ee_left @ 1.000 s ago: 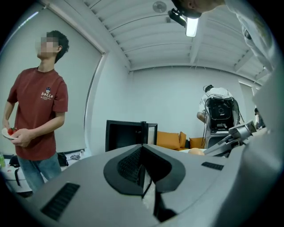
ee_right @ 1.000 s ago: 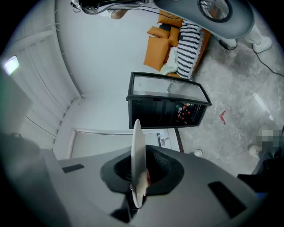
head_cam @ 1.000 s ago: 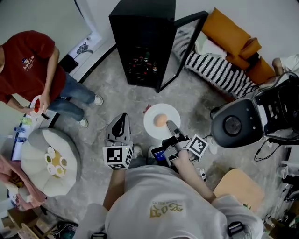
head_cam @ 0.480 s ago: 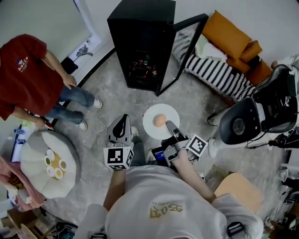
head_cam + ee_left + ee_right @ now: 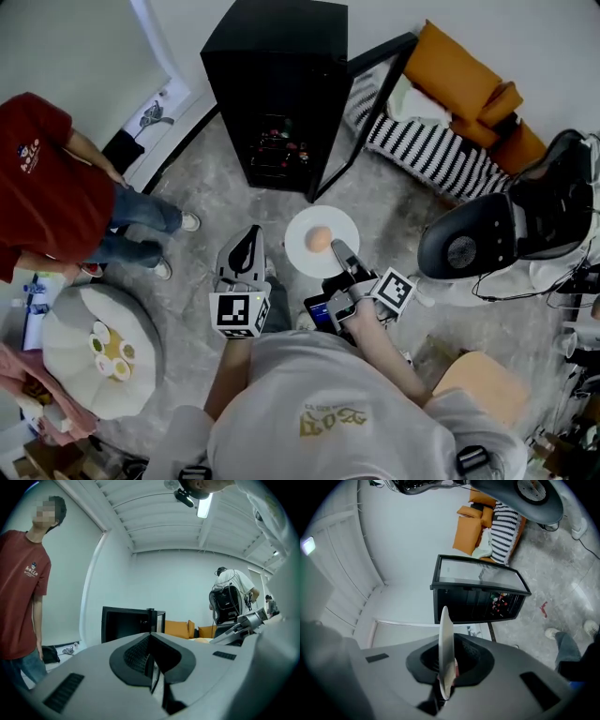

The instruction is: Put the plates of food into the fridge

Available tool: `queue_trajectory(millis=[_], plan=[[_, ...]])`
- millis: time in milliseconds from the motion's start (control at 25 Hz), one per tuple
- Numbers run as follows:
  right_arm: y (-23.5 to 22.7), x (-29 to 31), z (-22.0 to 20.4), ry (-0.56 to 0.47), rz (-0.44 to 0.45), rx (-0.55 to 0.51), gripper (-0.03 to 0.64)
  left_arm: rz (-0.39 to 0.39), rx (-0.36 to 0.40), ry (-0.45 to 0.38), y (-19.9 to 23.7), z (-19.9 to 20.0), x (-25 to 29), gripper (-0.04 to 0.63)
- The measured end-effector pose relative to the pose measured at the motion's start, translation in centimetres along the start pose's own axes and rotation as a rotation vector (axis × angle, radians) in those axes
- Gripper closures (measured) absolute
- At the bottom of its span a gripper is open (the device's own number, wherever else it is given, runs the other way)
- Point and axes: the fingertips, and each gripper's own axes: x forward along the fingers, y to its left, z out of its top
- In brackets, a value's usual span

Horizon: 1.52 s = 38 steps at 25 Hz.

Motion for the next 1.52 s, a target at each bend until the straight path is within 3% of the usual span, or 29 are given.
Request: queue_trajectory(millis=[400,840,1120,1520], plan=[[2.5,9.0,1.5,-0.027,-0.003,-0.003,0.598,-0.041,0.002,0.014,6.5,1.9,7.8,0.589],[3.9,16.5,2.4,-0.090,0.000,-0.019,0.598,-0.053,-0.019,0.025,13.4,2.1,12.7,0.589],[5.0,19.3,3.4,-0.138,0.028,-0.010,0.598,-0.079,-0.021,0.016,15.7,2.5,15.8,0.588],[5.8,22.4,4.0,-0.106,0.054,0.007,0.598,-0.044,-0.029,0.014,17.5,2.6,17.5,0.588]])
